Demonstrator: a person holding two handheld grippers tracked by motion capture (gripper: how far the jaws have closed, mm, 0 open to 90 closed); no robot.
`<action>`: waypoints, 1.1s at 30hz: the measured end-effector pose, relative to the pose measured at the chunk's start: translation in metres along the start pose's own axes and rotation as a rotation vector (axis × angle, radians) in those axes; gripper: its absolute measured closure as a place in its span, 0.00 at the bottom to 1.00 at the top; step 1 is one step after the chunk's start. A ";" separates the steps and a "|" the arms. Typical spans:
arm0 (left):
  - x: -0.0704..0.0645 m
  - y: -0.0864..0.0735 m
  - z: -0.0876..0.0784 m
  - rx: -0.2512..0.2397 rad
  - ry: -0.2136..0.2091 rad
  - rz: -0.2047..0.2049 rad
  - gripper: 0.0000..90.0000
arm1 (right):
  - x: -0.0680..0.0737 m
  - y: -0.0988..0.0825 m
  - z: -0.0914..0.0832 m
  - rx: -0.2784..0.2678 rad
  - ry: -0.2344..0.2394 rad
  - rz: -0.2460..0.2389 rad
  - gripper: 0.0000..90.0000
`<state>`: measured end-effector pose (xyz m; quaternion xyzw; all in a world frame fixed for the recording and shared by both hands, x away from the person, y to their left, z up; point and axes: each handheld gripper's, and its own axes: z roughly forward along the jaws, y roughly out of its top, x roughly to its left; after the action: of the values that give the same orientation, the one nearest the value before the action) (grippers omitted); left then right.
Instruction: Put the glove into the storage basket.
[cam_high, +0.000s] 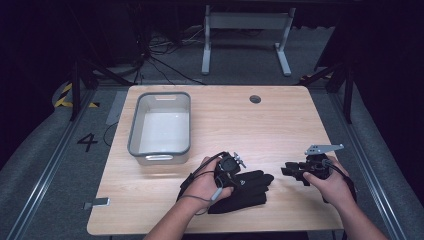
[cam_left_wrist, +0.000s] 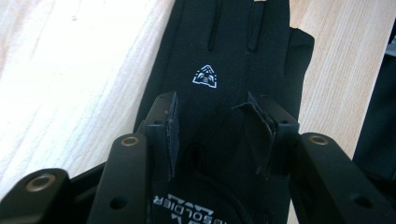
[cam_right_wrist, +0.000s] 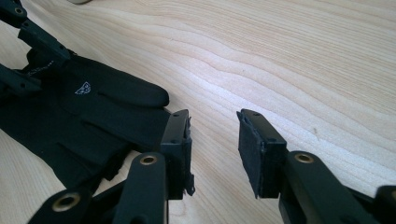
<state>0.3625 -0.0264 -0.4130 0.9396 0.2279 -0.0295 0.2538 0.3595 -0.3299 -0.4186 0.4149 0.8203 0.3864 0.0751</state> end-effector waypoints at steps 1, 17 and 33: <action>0.000 0.000 0.003 0.008 -0.004 0.003 0.61 | 0.000 0.000 0.000 0.001 -0.001 0.000 0.71; -0.003 -0.004 0.018 0.074 -0.019 0.070 0.45 | 0.000 -0.001 0.000 -0.005 0.096 0.025 0.68; -0.011 -0.003 0.026 0.109 0.029 0.108 0.41 | 0.002 0.000 0.001 -0.010 0.118 0.022 0.67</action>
<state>0.3529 -0.0419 -0.4349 0.9633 0.1785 -0.0145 0.1999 0.3582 -0.3279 -0.4192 0.4001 0.8166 0.4153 0.0244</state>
